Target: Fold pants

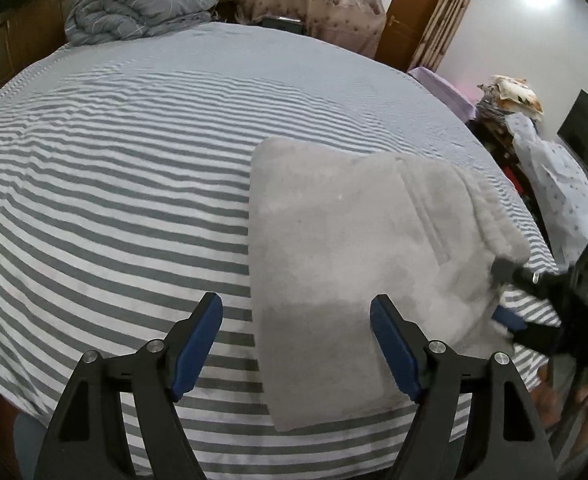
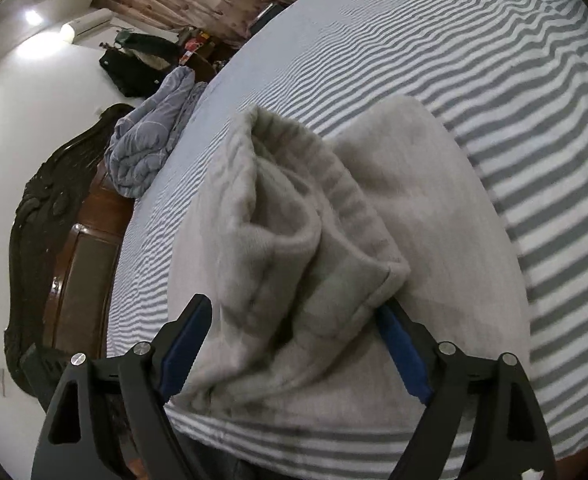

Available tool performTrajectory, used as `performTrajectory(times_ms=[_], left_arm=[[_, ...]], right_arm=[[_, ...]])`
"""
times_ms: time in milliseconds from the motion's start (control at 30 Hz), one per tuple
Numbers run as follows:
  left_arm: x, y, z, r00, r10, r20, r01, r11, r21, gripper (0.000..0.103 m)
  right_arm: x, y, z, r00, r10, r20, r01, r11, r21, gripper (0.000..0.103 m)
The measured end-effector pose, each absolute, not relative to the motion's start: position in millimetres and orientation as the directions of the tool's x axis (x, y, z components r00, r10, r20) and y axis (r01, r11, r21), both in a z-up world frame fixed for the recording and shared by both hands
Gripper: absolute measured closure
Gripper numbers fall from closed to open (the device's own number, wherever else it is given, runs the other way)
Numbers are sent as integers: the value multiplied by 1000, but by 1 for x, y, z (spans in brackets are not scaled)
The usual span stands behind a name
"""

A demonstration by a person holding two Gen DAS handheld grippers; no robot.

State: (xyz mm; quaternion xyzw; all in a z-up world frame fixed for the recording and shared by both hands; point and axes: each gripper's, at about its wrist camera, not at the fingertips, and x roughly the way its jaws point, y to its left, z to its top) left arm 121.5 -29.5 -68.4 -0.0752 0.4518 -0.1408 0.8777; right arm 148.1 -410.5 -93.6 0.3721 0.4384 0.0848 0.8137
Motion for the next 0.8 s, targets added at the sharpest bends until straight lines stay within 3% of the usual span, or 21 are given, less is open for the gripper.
performTrajectory(times_ms=[267,333,433,800], left_arm=[[124,-28,-75,541,-324,-776,183,946,-268,26],[125,-24,-74,542,-318,-777,172,948,-268,26],[127,-17,-73,553,-306,-775,147,951,-271,26],[127,-24,-57,580,-298,-758,174,954,-242,26]], right_arm=[[173,-416,-104,604,473,-641,251,650,717,28],[178,-415,-101,608,469,-640,243,657,713,48],[179,-410,-85,623,480,-617,202,664,720,59],[153,-418,-3,736,431,-521,92,699,709,65]])
